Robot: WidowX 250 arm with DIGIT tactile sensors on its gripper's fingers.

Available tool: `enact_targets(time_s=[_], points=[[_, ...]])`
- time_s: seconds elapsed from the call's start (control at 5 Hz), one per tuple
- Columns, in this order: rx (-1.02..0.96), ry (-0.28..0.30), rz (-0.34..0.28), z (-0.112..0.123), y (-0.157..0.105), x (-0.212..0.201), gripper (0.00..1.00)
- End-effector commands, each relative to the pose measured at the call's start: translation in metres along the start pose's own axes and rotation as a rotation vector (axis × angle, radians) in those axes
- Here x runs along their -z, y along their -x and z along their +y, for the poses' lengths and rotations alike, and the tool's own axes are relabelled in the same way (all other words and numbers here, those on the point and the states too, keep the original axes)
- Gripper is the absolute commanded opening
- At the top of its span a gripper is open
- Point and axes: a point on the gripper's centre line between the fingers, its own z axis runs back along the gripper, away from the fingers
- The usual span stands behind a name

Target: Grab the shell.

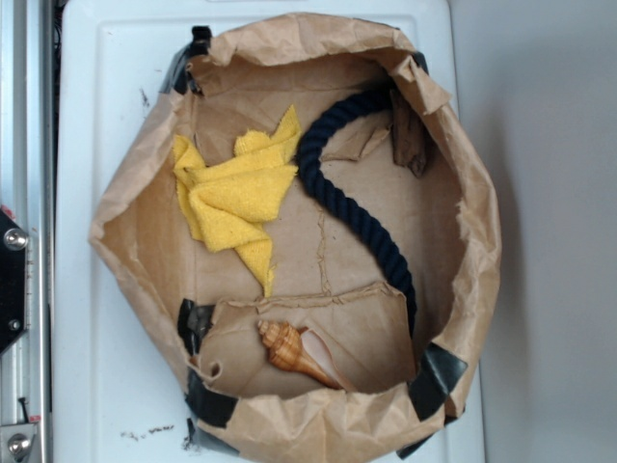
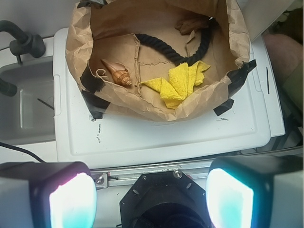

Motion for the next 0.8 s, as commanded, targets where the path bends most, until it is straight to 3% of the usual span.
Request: enact_targets(time_s=[0.0,0.2,0.6], points=[[0.0,0.0,0.0,0.0,0.0,0.0,1.0],[-0.038,0.046,0.001,-0.006,-0.05,0.0,1.0],[0.02,0.049,-0.085,0.01,-0.11,0.028,1.0]])
